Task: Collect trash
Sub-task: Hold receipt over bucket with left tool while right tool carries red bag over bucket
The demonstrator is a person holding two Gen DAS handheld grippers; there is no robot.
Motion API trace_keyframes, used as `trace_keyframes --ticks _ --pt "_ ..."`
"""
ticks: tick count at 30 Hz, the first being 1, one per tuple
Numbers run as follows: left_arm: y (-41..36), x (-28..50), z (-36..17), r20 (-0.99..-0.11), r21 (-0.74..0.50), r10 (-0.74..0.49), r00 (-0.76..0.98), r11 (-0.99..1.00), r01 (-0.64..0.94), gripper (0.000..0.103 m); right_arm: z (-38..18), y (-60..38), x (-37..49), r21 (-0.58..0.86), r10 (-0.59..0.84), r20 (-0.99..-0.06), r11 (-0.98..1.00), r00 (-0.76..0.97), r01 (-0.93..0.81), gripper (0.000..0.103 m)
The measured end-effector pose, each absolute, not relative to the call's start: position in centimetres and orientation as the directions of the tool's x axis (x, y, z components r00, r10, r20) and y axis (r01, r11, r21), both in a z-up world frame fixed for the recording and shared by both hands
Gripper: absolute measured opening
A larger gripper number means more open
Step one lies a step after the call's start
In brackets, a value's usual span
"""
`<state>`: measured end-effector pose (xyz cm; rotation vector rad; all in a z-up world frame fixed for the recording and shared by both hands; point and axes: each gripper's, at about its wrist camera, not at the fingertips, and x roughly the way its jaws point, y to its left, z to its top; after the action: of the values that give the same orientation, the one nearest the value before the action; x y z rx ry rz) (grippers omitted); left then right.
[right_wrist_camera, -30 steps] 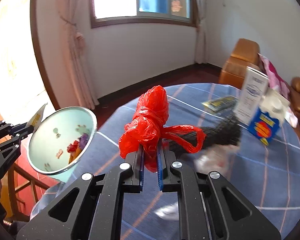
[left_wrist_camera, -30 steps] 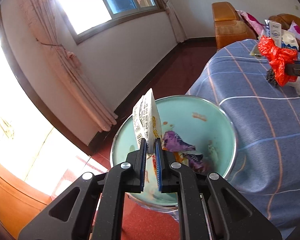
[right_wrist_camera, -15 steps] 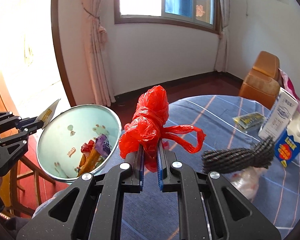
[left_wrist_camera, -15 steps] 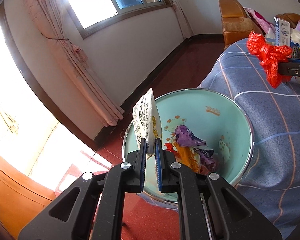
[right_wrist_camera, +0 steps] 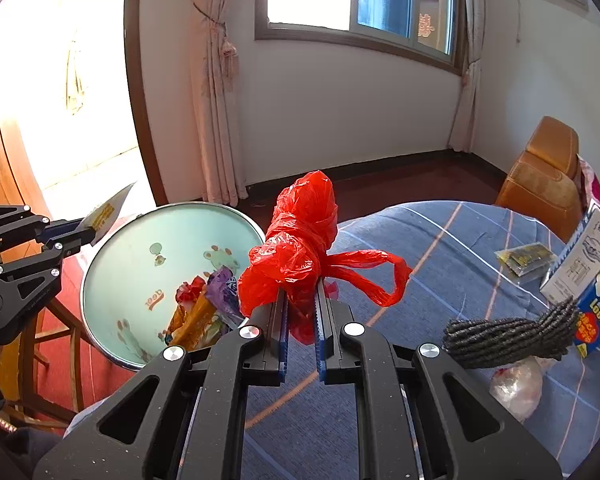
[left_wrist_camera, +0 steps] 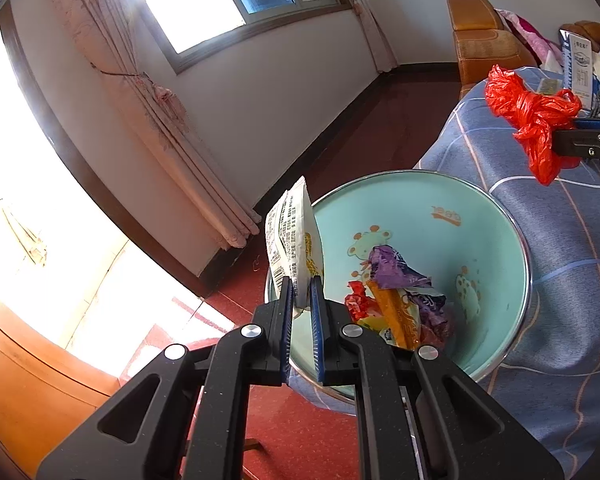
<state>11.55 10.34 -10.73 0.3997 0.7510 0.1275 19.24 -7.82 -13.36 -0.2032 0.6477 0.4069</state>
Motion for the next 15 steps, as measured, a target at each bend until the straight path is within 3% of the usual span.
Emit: trace_keyframes --ticks 15 --pt "11.4 11.8 -10.5 -0.626 0.431 0.296 0.722 0.903 0.004 0.009 -13.6 -6.0 19.9 -0.099 0.318 -0.628 0.873 0.71 -0.478 0.011"
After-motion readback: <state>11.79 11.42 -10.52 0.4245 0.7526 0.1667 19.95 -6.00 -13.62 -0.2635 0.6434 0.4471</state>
